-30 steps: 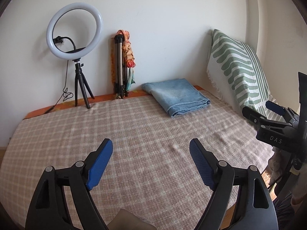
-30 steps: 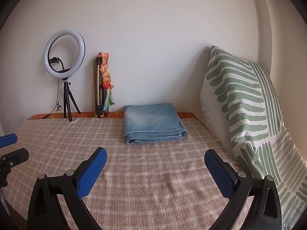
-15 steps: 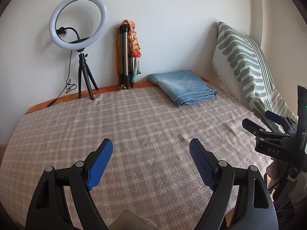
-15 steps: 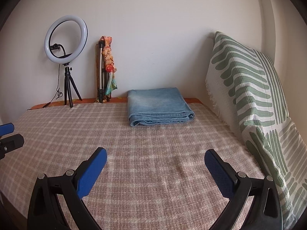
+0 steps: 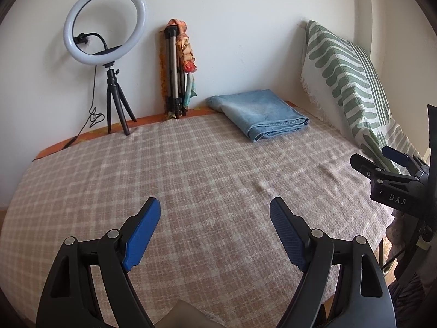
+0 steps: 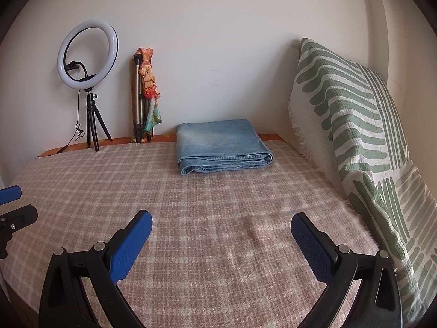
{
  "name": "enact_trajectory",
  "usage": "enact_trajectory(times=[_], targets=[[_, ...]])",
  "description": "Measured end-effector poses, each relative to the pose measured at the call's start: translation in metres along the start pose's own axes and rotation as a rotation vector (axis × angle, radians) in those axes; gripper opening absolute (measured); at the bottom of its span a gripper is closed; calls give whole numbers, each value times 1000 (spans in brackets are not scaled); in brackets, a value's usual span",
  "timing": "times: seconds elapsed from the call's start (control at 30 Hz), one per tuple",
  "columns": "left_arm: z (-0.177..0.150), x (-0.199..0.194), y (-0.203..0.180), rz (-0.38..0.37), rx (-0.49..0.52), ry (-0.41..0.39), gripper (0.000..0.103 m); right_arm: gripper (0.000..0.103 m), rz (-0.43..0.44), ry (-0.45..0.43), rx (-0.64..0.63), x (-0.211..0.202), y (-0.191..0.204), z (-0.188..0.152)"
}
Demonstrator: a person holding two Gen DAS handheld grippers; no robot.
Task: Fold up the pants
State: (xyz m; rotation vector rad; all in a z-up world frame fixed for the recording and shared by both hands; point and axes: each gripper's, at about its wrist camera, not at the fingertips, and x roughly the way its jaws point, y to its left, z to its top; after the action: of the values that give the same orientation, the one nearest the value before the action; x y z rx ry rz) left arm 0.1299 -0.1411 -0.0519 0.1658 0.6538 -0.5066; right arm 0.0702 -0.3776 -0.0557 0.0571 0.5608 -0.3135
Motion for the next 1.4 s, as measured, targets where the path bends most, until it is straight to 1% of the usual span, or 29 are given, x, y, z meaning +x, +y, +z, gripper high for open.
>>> enact_trajectory(times=[0.27, 1.4], targets=[[0, -1, 0, -3, -1, -1, 82, 103, 1, 0, 21, 0, -2, 2], [2, -4, -1, -8, -7, -11, 82, 103, -5, 0, 15, 1, -1, 0]])
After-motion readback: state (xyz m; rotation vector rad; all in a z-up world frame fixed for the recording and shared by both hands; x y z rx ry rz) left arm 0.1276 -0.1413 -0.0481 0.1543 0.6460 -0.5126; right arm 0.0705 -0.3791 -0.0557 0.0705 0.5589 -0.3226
